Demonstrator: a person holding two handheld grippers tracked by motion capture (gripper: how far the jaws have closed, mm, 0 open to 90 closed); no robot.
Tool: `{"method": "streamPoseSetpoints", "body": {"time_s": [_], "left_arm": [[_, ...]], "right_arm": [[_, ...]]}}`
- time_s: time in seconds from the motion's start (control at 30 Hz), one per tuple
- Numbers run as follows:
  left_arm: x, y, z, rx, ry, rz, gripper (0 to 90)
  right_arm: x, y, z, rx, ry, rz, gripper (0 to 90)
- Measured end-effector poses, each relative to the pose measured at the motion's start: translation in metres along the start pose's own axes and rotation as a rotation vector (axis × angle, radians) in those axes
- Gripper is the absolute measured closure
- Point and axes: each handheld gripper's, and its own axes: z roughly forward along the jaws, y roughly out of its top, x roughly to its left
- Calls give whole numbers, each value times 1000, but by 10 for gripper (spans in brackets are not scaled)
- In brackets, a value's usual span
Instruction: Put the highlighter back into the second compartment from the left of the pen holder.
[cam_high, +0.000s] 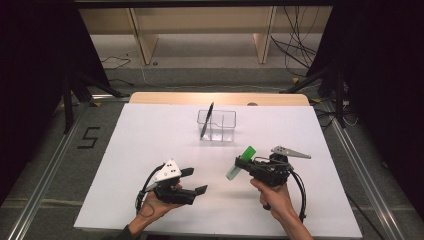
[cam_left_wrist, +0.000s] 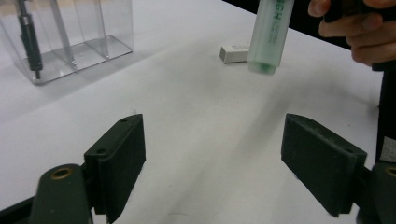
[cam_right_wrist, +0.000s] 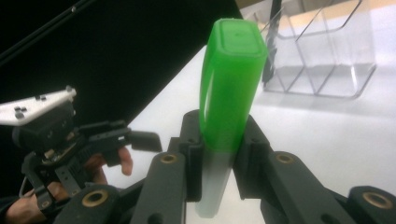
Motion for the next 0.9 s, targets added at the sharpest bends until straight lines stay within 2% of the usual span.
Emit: {"method": "streamPoseSetpoints", "body": {"time_s": [0.27,0.6,0.9], "left_arm": [[8,-4,-8,4,29,-11,189],[15,-11,-18,-2,57,-40,185],[19,-14,-25,-4,76,-47,181]], "right_arm": [[-4,16,2,-20,-30,-23,764],[-8,34,12,-4,-62,-48,764],[-10,51,24,11,-82,-70,764]]}}
